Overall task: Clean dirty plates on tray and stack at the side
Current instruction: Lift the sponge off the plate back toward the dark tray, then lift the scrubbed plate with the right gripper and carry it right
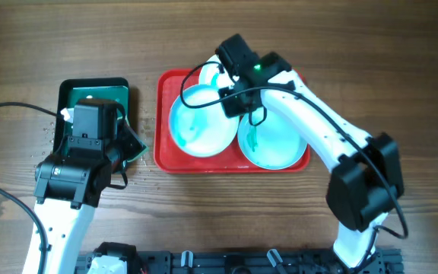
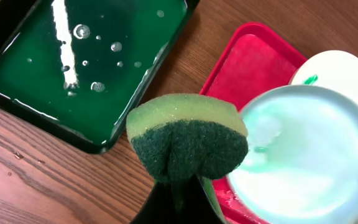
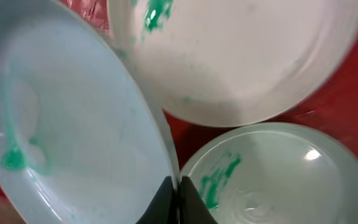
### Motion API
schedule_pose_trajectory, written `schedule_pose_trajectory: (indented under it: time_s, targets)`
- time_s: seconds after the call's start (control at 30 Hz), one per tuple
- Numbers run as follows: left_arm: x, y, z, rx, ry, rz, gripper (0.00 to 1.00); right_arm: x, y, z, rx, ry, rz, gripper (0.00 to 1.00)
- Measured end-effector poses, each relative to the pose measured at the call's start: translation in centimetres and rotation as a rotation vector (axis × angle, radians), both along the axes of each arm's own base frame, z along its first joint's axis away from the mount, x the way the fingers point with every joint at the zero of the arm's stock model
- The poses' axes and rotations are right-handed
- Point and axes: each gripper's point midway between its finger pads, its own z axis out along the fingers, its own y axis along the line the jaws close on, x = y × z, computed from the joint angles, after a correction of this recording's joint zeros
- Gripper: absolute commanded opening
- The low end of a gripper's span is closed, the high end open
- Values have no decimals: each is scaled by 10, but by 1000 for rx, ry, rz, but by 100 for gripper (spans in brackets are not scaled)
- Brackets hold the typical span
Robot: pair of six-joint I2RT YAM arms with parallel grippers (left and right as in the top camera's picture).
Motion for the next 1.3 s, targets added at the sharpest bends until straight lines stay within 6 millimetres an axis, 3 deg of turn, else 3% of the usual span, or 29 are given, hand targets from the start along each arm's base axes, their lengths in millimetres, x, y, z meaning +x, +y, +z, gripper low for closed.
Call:
schedule_pose_trajectory:
  time_s: [0.1,0.23,0.47,0.63,1.07,1.3]
  targets:
    - [0,0,0,0,1,0,4,3,-8,27,-98,-86,-5,4]
    - [-3,1,-2,2,15,0,4,2,-2,58,-257,-233,43,4]
    - [-5,1,-3,3,24,0,4,-12,19,91,-529,-472,173,4]
    - [-5,1,-3,4,24,0,4,-13,18,113,-690,-582,230,4]
    - [-5,1,-3,4,24,0,4,-13,26,130,-798,-664,298,4]
    - [-5,1,-3,3,24,0,4,-5,20,152,-942,-729,314,4]
